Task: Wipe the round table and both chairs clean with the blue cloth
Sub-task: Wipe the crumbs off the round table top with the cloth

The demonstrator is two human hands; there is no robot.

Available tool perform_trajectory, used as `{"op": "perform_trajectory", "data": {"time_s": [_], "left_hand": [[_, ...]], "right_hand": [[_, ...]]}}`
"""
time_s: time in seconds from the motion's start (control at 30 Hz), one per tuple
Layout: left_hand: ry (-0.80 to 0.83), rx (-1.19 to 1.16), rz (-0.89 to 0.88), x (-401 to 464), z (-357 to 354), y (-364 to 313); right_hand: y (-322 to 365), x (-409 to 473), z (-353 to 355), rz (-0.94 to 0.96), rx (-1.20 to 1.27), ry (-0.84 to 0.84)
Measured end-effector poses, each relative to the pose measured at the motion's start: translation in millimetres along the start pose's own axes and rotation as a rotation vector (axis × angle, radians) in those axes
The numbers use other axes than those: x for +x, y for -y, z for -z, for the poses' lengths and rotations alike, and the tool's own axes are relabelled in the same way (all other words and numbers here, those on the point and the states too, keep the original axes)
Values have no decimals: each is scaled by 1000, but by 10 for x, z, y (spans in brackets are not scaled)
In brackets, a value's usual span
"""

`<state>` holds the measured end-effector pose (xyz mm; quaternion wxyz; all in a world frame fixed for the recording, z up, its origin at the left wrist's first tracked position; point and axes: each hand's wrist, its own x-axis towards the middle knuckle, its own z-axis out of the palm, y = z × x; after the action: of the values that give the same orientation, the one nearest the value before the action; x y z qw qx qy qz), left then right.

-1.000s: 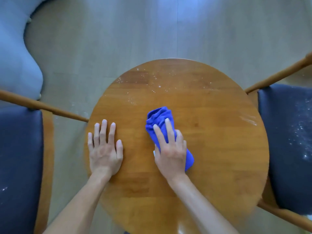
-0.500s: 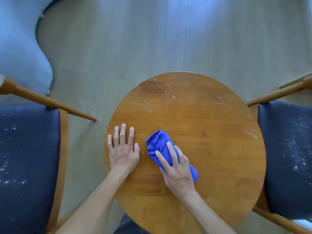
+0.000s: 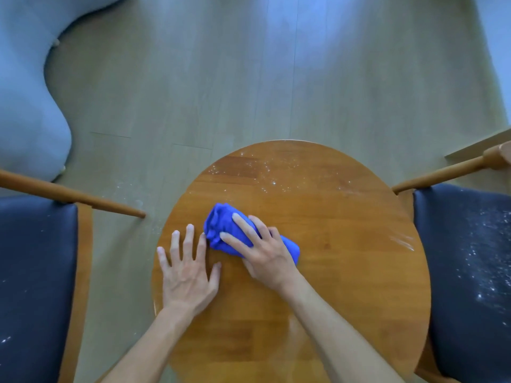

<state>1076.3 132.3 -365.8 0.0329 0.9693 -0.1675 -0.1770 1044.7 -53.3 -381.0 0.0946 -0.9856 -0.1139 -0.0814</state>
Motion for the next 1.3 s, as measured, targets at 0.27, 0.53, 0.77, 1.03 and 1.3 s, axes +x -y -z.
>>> {"op": "perform_trajectory", "data": {"time_s": [0.27, 0.53, 0.77, 1.03, 1.3], "left_hand": [[78, 60, -11, 29, 50, -6], [138, 35, -6, 37, 66, 20], [117, 27, -23, 47, 41, 38], [63, 15, 11, 46, 21, -7], [33, 63, 16, 27, -31, -5]], "right_hand": [[-1209, -18, 217, -522, -101, -51], [-1700, -1603, 625, -1569, -95, -227], [-1121, -797, 352, -1445, -97, -270], [-339, -330, 151, -366, 34, -33], [-1444, -1985, 769, -830, -110, -16]]}}
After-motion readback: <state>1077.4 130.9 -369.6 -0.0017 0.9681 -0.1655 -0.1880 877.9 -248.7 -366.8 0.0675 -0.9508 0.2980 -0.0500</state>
